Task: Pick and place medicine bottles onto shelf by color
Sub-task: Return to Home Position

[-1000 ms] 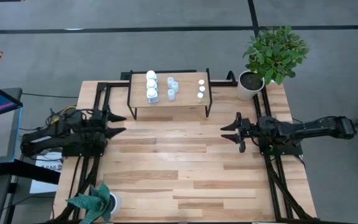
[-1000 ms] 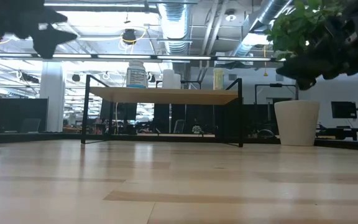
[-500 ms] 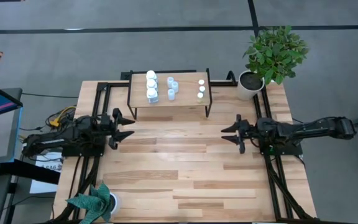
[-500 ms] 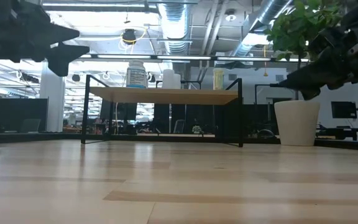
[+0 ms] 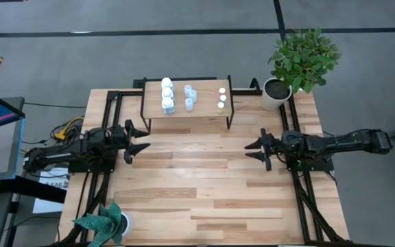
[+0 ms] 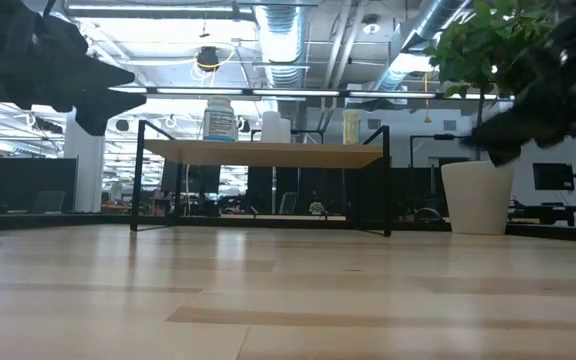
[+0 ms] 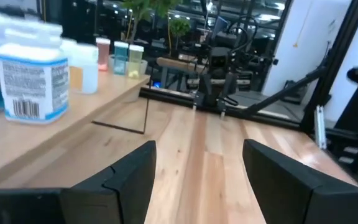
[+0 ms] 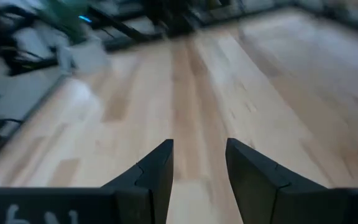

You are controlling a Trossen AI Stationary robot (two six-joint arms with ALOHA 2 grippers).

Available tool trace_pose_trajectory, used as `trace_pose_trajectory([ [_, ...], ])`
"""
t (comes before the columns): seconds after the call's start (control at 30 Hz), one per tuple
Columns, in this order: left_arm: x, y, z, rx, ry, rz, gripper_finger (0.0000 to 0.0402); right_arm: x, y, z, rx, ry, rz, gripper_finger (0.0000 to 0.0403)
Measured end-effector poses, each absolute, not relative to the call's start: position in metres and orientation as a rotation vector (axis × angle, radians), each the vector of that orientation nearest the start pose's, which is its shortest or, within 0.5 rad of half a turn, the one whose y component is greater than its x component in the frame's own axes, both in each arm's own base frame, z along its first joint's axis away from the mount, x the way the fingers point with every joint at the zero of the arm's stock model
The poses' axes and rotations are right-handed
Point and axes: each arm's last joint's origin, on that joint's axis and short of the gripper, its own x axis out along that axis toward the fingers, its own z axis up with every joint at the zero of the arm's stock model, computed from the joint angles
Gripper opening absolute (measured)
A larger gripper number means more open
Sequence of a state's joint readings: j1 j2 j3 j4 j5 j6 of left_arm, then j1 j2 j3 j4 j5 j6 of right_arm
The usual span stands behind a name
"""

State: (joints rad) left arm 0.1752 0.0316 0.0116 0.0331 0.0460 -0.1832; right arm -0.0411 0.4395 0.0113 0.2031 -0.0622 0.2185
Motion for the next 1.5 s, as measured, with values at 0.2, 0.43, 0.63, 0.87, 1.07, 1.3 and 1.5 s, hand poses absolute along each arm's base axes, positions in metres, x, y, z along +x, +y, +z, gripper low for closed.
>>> trace_pose_trajectory([
  [0.2, 0.098, 0.016, 0.168, -0.223, -0.026, 0.134, 0.0228, 0.115, -0.001, 0.160, 0.131, 0.101, 0.067, 0.0170],
  [0.43, 0.098, 0.016, 0.168, -0.203, -0.025, 0.135, 0.0228, 0.104, -0.001, 0.165, 0.122, 0.035, 0.069, 0.0169],
  [0.63, 0.098, 0.016, 0.168, -0.204, -0.024, 0.136, 0.0228, 0.097, -0.003, 0.170, 0.050, -0.039, 0.043, 0.0172],
  [0.87, 0.098, 0.016, 0.168, -0.204, -0.024, 0.136, 0.0228, 0.099, -0.007, 0.166, 0.142, 0.017, -0.047, 0.0171],
  [1.07, 0.098, 0.016, 0.168, -0.204, -0.024, 0.136, 0.0228, 0.101, -0.007, 0.163, 0.176, 0.045, -0.053, 0.0171],
  [1.3, 0.098, 0.016, 0.167, -0.204, -0.023, 0.136, 0.0228, 0.101, -0.007, 0.163, 0.179, 0.049, -0.053, 0.0169],
  [1.5, 0.098, 0.016, 0.167, -0.204, -0.023, 0.136, 0.0228, 0.101, -0.007, 0.162, 0.179, 0.050, -0.053, 0.0171],
])
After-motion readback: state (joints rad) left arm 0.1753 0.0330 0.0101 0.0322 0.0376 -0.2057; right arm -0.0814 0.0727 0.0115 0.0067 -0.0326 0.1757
